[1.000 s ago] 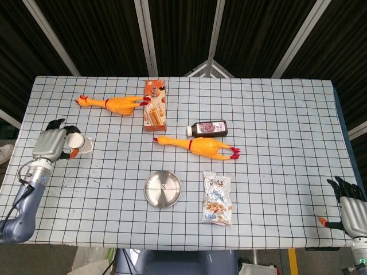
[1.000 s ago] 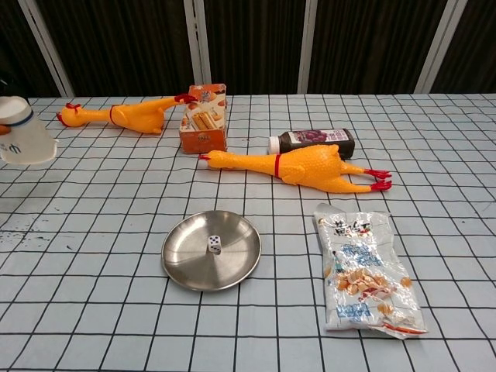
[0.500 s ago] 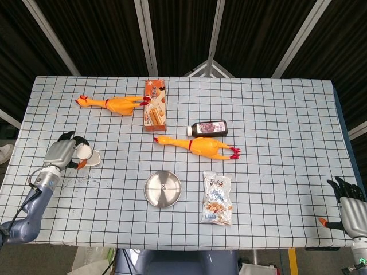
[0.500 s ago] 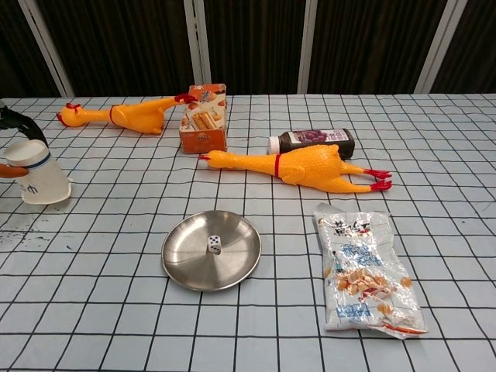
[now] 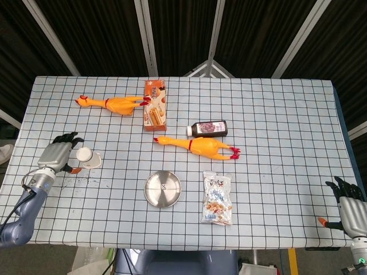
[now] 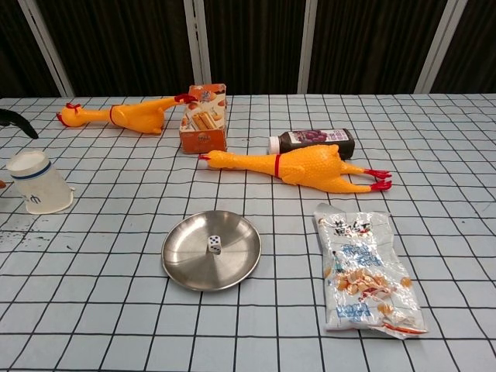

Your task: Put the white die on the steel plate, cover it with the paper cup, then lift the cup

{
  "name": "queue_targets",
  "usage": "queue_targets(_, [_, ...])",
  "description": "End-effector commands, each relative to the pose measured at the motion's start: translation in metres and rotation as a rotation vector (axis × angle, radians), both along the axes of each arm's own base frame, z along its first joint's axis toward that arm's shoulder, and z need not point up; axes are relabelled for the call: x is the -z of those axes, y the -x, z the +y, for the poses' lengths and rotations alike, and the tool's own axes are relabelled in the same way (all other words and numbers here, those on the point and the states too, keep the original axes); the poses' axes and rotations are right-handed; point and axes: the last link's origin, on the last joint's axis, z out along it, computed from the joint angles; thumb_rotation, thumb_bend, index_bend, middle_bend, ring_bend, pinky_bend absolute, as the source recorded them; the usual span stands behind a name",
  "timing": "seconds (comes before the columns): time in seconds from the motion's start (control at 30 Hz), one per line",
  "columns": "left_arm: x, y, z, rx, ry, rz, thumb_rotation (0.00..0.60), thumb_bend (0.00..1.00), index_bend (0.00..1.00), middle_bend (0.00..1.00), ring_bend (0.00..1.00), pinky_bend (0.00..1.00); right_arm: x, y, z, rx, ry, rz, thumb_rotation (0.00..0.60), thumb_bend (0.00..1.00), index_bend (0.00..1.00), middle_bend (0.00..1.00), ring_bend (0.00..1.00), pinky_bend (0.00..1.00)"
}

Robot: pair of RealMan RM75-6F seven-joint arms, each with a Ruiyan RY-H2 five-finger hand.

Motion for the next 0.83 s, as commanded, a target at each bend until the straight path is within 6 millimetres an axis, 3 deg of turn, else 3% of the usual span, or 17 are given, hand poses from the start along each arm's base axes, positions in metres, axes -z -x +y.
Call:
queue_targets(0.03, [-0.012, -0.021, -0.016, 0.074, -0.014, -0.04, 0.6, 0.26, 0.12, 0.0, 0.0, 0.0, -0.001, 0.0, 0.001, -0.001, 0.006, -0.004, 0.6, 0.12, 0.17, 0.05, 0.05, 0.0])
queue_targets(0.13, [-0.03, -0.026, -0.05, 0.172, -0.094, -0.024, 0.6, 0.26, 0.13, 0.0, 0.0, 0.0, -0.004, -0.002, 0.0, -0.011, 0.018, -0.007, 0.6, 0.12, 0.17, 0.05, 0.05, 0.0])
queue_targets(0.3, [-0.047, 0.003, -0.135, 0.239, -0.329, 0.229, 0.6, 0.26, 0.24, 0.03, 0.0, 0.0, -0.004, -0.004, 0.0, -0.033, 0.026, -0.008, 0.6, 0.12, 0.16, 0.05, 0.05, 0.0])
queue_targets(0.4, [-0.044, 0.016, -0.16, 0.221, -0.417, 0.271, 0.6, 0.26, 0.25, 0.03, 0.0, 0.0, -0.003, -0.006, 0.001, -0.049, 0.027, -0.005, 0.6, 0.12, 0.15, 0.05, 0.05, 0.0])
queue_targets(0.57, [-0.045, 0.032, -0.176, 0.138, -0.439, 0.239, 0.6, 0.26, 0.24, 0.03, 0.0, 0.0, -0.003, -0.011, 0.001, -0.08, 0.036, 0.005, 0.6, 0.12, 0.15, 0.05, 0.05, 0.0])
queue_targets(0.7, [-0.045, 0.045, -0.176, 0.096, -0.418, 0.225, 0.6, 0.26, 0.24, 0.03, 0.0, 0.0, -0.004, -0.01, 0.002, -0.083, 0.044, 0.008, 0.6, 0.12, 0.15, 0.05, 0.05, 0.0])
queue_targets(0.83, [-0.047, 0.044, -0.175, 0.115, -0.406, 0.225, 0.6, 0.26, 0.24, 0.03, 0.0, 0.0, -0.006, -0.012, 0.002, -0.093, 0.058, 0.007, 0.6, 0.12, 0.15, 0.05, 0.05, 0.0])
